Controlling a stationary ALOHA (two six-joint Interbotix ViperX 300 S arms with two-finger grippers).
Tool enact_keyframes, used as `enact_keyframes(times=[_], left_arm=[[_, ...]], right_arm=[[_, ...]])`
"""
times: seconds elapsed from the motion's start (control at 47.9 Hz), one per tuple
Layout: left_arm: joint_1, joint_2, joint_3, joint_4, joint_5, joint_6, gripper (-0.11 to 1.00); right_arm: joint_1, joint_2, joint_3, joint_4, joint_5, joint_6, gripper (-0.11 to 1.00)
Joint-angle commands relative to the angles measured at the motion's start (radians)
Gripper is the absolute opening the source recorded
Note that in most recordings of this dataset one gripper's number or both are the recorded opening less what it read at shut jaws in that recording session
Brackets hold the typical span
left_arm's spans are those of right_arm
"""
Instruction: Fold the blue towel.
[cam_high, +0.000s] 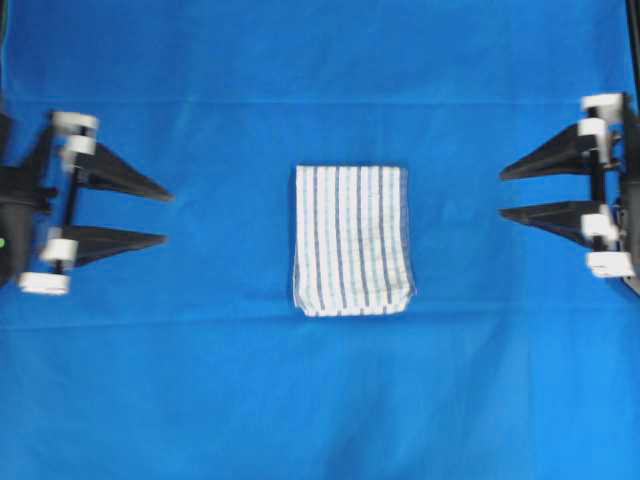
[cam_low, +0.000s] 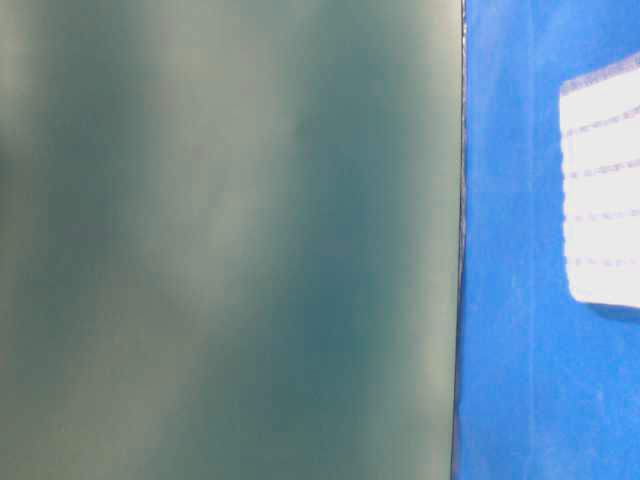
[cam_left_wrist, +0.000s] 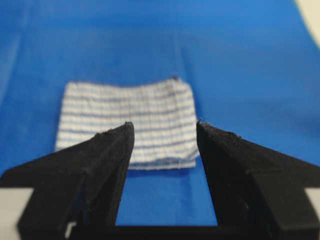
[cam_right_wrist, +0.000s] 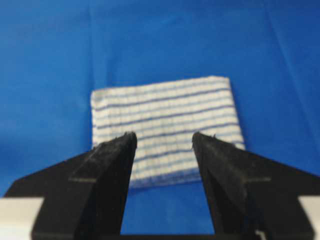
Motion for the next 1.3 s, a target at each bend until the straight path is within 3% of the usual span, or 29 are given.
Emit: enact_keyframes(times=[0.0, 0.272, 0.585, 1.275], left_arm=[[-0.002, -0.084, 0.021, 0.002, 0.011, 0.002, 0.46], [-0.002, -0.278, 0.153, 0.002, 0.038, 0.002, 0.46], [-0.002, -0.359, 0.268, 0.002, 0.048, -0.005, 0.46], [-0.002, -0.36, 0.272, 0.002, 0.048, -0.003, 0.46]], right_arm=[[-0.002, -0.072, 0.029, -0.009, 0.0, -0.002, 0.56], [-0.008, -0.222, 0.179, -0.011, -0.054, -0.002, 0.56], [-0.021, -0.236, 0.295, -0.008, -0.17, 0.006, 0.56], [-0.037, -0.236, 0.298, -0.006, -0.187, 0.008, 0.55]])
